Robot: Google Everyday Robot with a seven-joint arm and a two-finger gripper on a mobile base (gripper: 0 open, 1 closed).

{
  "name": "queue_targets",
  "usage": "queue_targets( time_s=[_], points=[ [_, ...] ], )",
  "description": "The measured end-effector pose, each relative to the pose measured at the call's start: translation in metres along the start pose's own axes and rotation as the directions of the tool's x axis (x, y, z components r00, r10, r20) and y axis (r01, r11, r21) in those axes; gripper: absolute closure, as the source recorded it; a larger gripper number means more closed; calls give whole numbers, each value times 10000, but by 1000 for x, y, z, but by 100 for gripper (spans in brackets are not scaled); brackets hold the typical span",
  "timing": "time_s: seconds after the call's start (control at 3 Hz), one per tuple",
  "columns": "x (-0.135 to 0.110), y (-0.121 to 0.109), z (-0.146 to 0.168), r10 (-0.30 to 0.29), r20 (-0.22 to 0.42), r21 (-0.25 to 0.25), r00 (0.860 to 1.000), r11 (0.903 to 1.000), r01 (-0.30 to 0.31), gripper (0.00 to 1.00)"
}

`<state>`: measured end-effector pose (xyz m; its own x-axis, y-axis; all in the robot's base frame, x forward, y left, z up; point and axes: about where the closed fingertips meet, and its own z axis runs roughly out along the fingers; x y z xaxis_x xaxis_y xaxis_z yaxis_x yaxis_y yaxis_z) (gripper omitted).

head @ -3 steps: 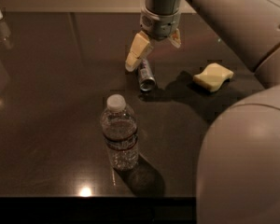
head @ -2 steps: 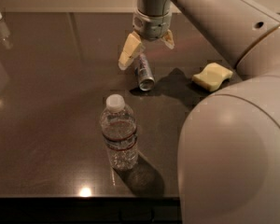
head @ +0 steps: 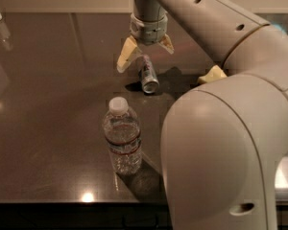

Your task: Place redbull can upright

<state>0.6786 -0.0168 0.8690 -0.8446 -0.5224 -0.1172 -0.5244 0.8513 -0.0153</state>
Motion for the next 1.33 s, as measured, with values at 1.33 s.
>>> queue_targets(
  time_s=[1.33],
  points=[
    [6,-10,38,716,-830,557,9940,9962,-672,18]
  ],
)
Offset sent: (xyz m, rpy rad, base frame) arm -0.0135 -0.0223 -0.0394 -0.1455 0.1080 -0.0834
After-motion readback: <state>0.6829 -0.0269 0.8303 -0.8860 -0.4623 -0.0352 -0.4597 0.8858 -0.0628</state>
